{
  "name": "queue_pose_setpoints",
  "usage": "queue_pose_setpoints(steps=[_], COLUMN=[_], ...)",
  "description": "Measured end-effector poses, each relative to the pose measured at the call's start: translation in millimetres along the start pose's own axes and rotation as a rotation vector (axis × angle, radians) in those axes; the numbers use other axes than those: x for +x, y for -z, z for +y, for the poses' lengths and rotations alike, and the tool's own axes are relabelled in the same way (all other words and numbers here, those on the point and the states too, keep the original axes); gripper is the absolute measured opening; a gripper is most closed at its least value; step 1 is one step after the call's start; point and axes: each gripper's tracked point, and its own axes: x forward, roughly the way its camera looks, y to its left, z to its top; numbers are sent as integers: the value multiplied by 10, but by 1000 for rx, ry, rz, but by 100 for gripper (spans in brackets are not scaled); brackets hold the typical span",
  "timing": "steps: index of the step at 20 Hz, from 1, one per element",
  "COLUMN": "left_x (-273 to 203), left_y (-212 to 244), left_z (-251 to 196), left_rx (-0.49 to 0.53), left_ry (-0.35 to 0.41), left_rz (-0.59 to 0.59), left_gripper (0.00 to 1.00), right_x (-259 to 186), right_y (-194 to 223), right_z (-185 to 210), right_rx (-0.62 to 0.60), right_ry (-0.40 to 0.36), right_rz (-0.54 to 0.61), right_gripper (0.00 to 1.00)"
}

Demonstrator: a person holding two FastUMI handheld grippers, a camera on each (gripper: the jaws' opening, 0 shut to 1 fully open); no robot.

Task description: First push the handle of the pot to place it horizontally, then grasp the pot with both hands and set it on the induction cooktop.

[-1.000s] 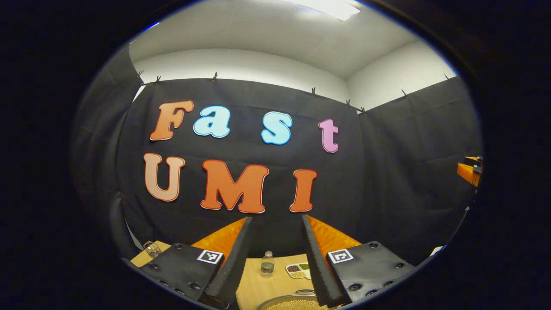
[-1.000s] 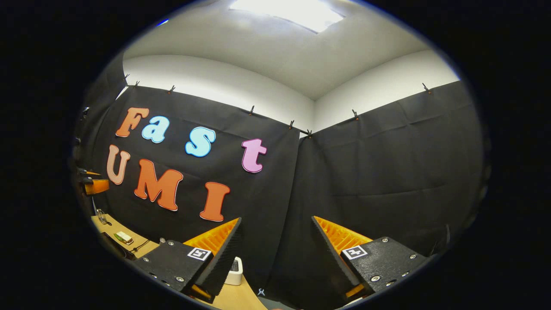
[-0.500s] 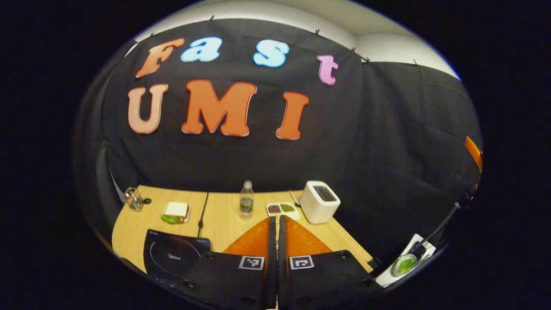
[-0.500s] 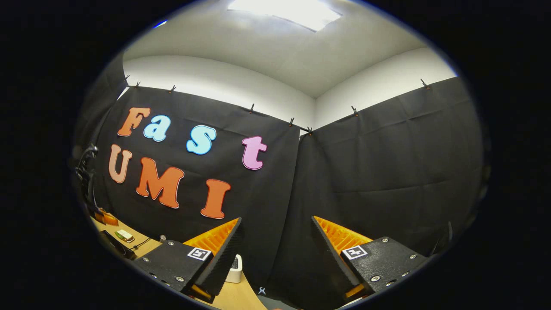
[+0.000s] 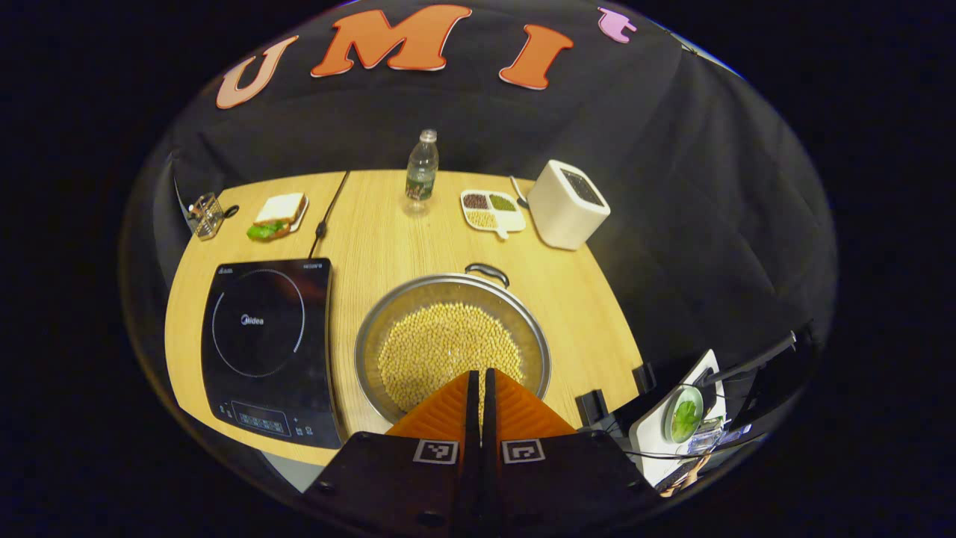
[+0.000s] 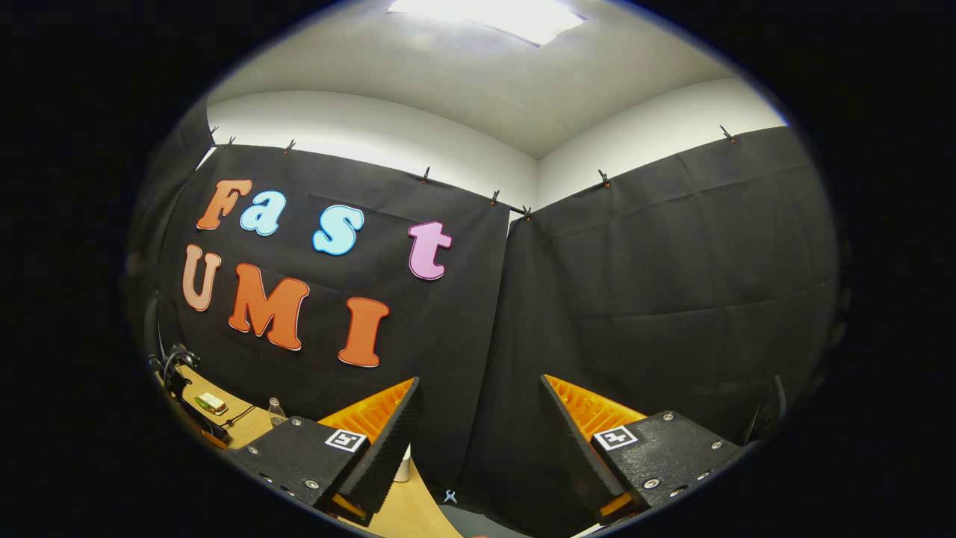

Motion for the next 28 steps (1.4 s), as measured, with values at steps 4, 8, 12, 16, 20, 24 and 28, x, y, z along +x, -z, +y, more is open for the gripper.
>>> queue_pose_setpoints(steps=[4,8,12,16,20,24,28], left_x=[165,241,268,279,371,518,655], left_y=[437,767,1059,1297,1552,1650,1663], left_z=[8,5,-44,-87,-80,28,170], left_rx=[-45,-90,-91,-109,-157,-201,-212], left_ry=[-4,-1,8,15,15,-15,-56], left_rz=[155,275,356,424,487,516,518], left_gripper=[8,8,8,8,8,8,8], right_x=[-20,-28,-35,-51,-65,-71,-73], right_y=[52,85,138,172,200,241,301], right_z=[-54,-30,-26,-55,-70,-97,-122], right_rx=[-1,-9,-3,2,6,13,11], right_ry=[13,14,15,19,21,26,35], right_rz=[11,24,37,46,51,62,75], right_gripper=[95,95,95,95,95,95,95])
